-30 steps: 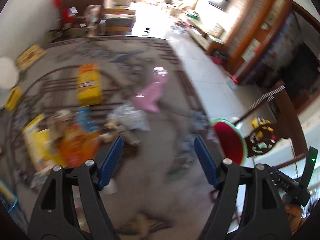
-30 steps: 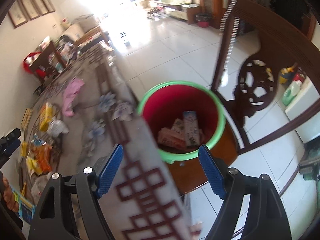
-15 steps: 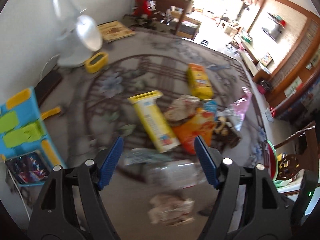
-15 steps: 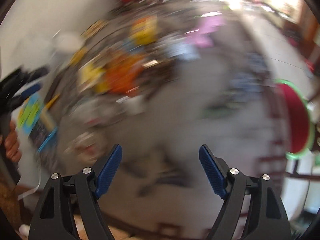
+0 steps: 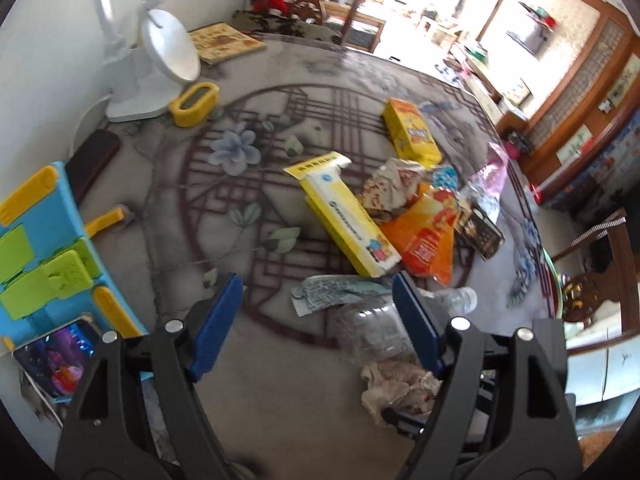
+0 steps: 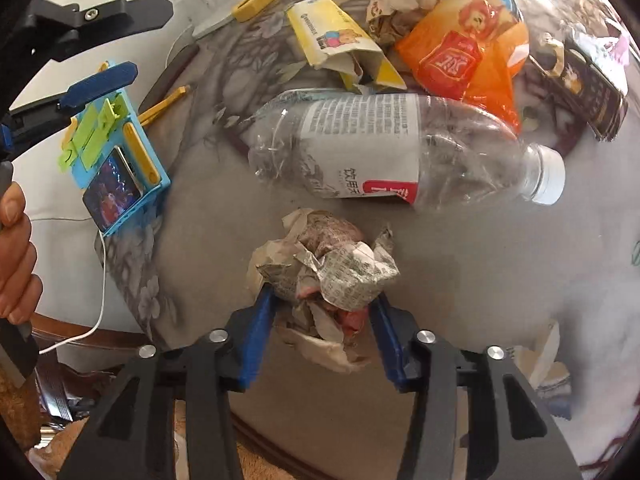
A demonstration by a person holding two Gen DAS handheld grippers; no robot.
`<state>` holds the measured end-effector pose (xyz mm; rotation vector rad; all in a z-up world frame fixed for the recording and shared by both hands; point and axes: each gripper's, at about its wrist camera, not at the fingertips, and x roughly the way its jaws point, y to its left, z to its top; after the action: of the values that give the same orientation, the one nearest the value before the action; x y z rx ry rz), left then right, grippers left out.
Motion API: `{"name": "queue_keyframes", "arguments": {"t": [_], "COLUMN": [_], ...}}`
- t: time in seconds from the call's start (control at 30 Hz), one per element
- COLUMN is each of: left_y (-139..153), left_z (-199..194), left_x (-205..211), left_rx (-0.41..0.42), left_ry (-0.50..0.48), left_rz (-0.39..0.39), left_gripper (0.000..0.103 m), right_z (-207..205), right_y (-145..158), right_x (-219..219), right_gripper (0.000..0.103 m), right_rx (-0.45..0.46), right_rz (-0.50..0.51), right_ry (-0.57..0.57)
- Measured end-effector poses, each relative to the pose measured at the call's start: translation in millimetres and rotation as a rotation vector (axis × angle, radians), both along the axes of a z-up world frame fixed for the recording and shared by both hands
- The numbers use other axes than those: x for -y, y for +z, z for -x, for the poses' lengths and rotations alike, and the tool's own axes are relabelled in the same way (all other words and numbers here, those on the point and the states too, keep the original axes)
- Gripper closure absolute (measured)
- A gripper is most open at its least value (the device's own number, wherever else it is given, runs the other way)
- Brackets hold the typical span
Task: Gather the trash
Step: 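Grasp the crumpled newspaper with the right gripper while the left grasps the plastic bottle, then carry the crumpled newspaper to the red bin and release it with the right gripper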
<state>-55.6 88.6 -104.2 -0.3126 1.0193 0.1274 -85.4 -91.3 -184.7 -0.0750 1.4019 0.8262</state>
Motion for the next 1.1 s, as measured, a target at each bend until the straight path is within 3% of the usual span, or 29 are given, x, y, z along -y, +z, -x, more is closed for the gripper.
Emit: {"name": "queue_keyframes", "arguments": {"t": [0.2,0.43,0.6,0.7,0.87,0.93,1.1], "left_y": [-10,-32,-59,-76,-98,-103,-99], "left_z": [-12,-36,-47,-53,-66,-67,-61], "left_x": [23,70,110,123,135,136,131], "left_rx": [-0.013,-0.057,-0.130,-0.166,-0.225,-0.247,-0.230], "left_ry": [-0.138,-0.449,-0.664,-0.696,-0.670,-0.655,-0.604], "left_rz": [-0.010,-0.138,-0.202,-0.208,-0.153,-0.125,-0.071], "left_gripper": [0.028,0.025,0.025,0.025,0.027,0.033,0.037], "right_z": [-10,-18,-17,-18,-19,-21,-26], "right_y": [24,49,52,52,46,46,47], "right_x": [52,122,140,145,134,132,131], "right_gripper": [0.062,0.062,0.061,0.061,0.060,0.060,0.060], "right_rx": [0.066,0.102,0.108,0.098,0.089,0.089,0.097], "right_rz": [0.006,-0.015,-0.008,-0.003,0.008,0.012,0.011], "right_ry": [-0.151,-0.406,-0.477,-0.485,-0.476,-0.472,-0.471]}}
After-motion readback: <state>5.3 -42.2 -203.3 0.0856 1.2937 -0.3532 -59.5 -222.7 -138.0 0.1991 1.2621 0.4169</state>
